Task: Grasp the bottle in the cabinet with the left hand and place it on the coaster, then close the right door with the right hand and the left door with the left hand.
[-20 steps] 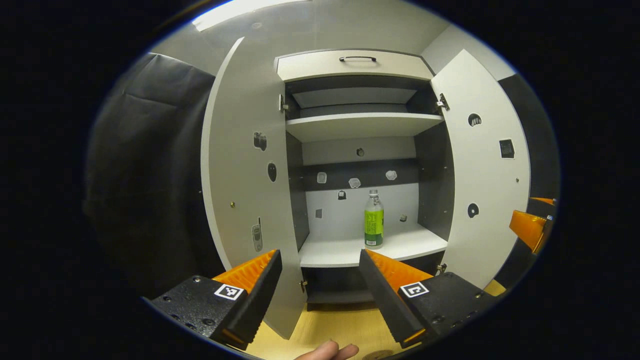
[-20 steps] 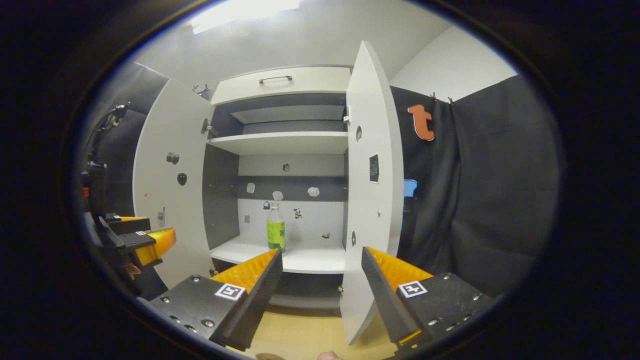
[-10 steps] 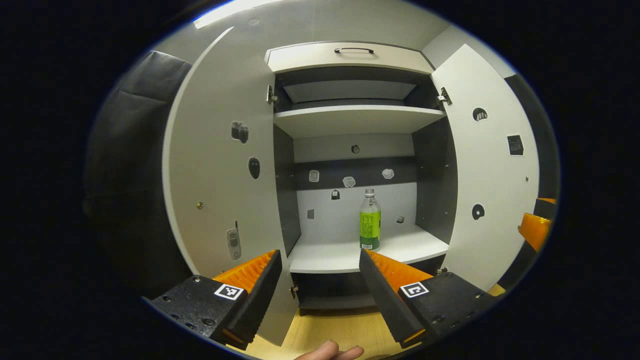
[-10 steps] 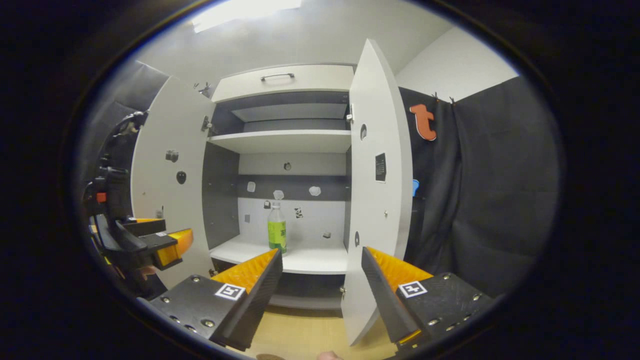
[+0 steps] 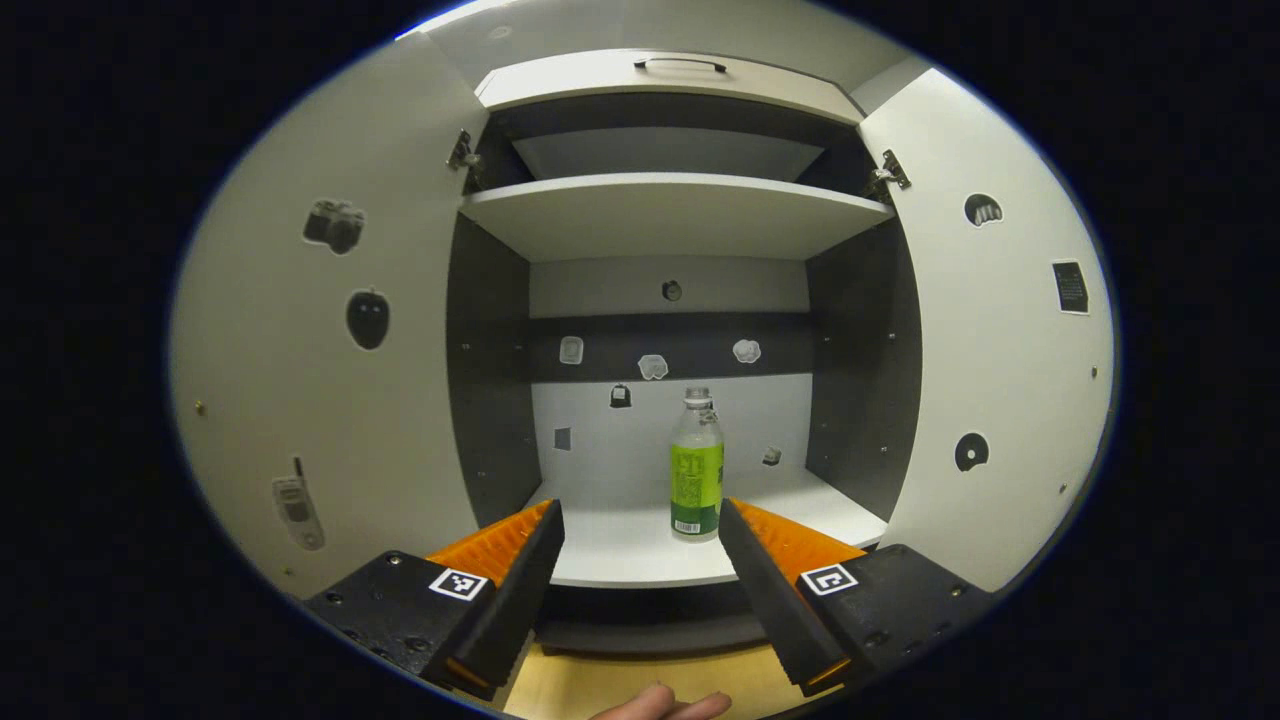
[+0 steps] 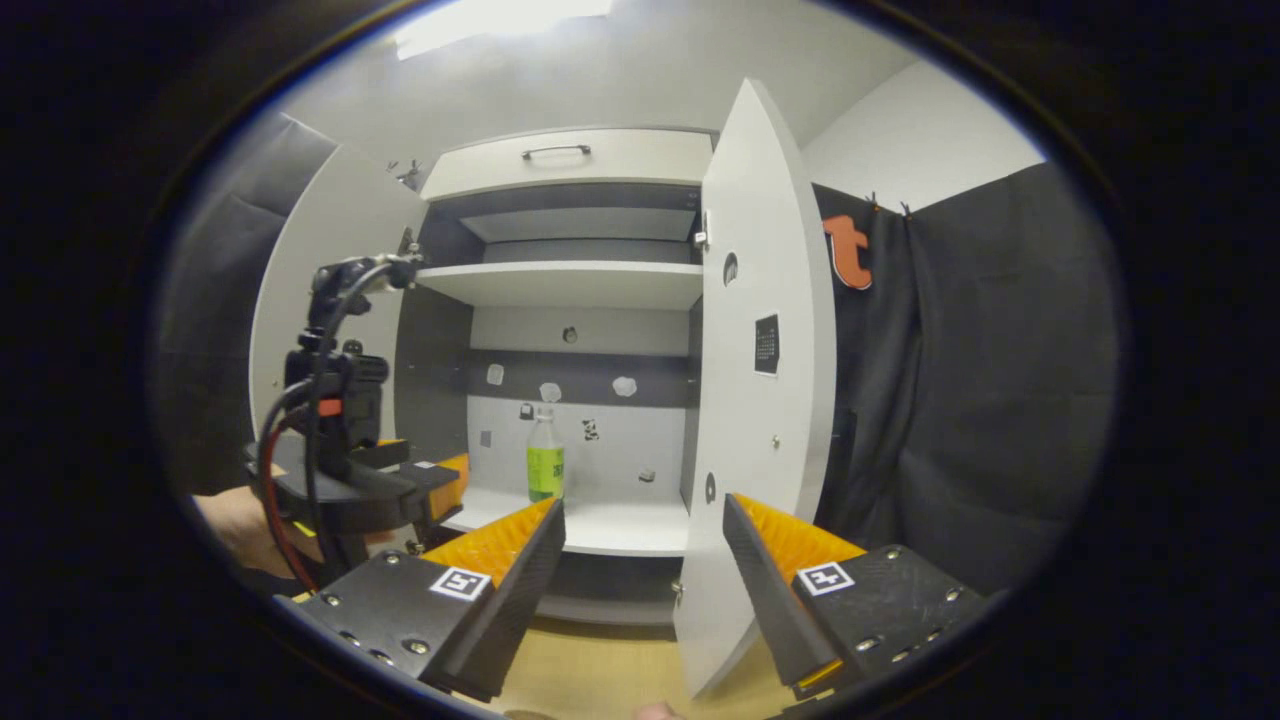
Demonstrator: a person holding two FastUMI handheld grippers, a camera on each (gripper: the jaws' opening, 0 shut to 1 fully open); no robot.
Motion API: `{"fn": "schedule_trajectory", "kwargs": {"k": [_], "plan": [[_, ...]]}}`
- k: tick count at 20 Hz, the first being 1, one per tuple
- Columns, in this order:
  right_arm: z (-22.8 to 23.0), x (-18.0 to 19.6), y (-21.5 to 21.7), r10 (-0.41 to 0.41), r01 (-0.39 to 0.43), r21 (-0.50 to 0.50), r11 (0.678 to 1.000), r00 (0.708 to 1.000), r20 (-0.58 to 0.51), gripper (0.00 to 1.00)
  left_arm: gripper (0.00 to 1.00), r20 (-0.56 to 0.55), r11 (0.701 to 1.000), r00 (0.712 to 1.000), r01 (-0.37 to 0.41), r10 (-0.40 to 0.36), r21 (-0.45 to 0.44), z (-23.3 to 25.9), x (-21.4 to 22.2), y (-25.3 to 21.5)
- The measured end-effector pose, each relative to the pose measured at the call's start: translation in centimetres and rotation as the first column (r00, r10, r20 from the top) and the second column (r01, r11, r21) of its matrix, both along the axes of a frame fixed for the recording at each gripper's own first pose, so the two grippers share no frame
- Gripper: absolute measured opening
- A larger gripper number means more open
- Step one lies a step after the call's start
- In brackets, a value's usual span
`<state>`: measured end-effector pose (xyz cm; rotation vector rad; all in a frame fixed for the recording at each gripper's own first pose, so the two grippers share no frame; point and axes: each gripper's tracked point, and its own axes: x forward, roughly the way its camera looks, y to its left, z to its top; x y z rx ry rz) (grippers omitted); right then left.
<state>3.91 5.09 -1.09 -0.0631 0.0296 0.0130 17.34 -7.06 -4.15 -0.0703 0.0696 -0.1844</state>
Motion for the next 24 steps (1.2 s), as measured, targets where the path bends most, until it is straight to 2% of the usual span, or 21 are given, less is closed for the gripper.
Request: {"fn": "schedule_trajectory", "kwargs": {"k": [5,7,12,15,20,21,24], "plan": [[-0.5,0.7,0.1,-0.014,0.013,-0.013,1.000,1.000,-0.010,0.96,0.98,-0.030,0.998,0.999,0.035,-0.036,-0.052,-1.6,5.7,-3.0],[-0.6,0.9,0.3,-0.017,0.016,-0.019,1.000,1.000,-0.014,0.95,0.98,-0.057,0.994,0.995,0.072,-0.077,-0.081,-2.7,7.4,-4.8],[-0.9,2.1,0.9,-0.010,0.010,-0.013,1.000,1.000,-0.019,0.95,0.99,-0.048,0.992,0.992,0.113,-0.116,-0.056,-4.0,11.4,-7.7],[-1.2,2.6,1.1,-0.003,0.002,-0.020,1.000,1.000,-0.022,0.96,0.99,-0.040,0.995,0.995,0.093,-0.094,-0.027,-4.8,14.0,-7.9],[-0.9,3.3,1.0,-0.005,0.005,-0.037,0.999,1.000,0.005,0.96,0.99,-0.060,0.995,0.994,0.084,-0.087,-0.057,-6.1,17.8,-8.0],[-1.1,3.4,1.1,-0.006,0.006,-0.046,0.999,1.000,0.001,0.94,0.99,-0.058,0.994,0.995,0.081,-0.085,-0.073,-6.0,18.1,-7.9],[-2.0,3.7,1.5,0.001,-0.002,-0.057,0.998,1.000,-0.023,0.96,0.99,-0.047,0.991,0.994,0.091,-0.096,-0.097,-5.9,19.6,-8.2]]}}
